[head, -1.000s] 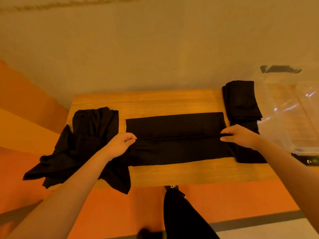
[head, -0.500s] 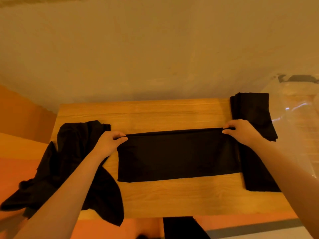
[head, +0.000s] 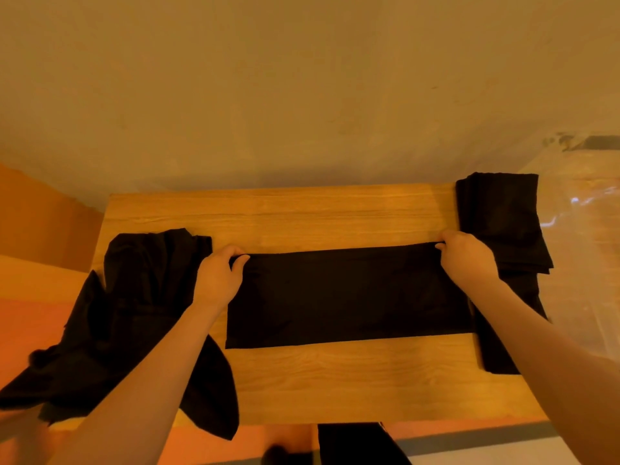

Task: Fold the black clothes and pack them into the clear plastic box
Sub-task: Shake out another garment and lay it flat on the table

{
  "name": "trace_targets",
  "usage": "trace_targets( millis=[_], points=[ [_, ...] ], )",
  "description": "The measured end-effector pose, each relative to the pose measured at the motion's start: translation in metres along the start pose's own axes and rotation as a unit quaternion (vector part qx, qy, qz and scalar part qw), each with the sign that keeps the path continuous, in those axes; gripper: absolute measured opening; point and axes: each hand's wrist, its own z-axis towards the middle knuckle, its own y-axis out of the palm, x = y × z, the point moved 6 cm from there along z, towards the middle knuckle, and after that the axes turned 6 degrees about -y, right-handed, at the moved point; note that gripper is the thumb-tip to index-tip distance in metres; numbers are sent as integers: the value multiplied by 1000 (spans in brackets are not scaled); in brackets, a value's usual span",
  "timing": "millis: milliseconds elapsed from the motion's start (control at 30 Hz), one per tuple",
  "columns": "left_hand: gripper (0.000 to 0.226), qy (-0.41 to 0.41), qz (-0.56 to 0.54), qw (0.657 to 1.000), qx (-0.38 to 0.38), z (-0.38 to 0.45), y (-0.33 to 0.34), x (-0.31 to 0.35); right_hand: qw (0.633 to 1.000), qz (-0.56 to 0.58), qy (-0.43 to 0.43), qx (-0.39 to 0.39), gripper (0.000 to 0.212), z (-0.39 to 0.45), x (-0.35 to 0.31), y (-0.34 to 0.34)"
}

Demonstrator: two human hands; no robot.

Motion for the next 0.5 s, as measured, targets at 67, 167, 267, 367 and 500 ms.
trace_targets(
  millis=[67,167,267,367,500],
  points=[
    [17,-2,14,1000,23,3,0,-2,1000,-16,5,22,11,1,-2,-2],
    [19,-1,55,997,49,3,3,-3,998,-36,13,43,10,1,-4,-2],
    [17,-3,148,985,88,-3,1,3,995,-60,-1,78,10,-2,-10,-4],
    [15,50,191,971,137,-22,2,30,987,-68,-48,135,32,-12,-32,-12],
    [44,180,209,961,4,-73,63,65,966,-55,-243,64,44,-41,-87,26]
  ],
)
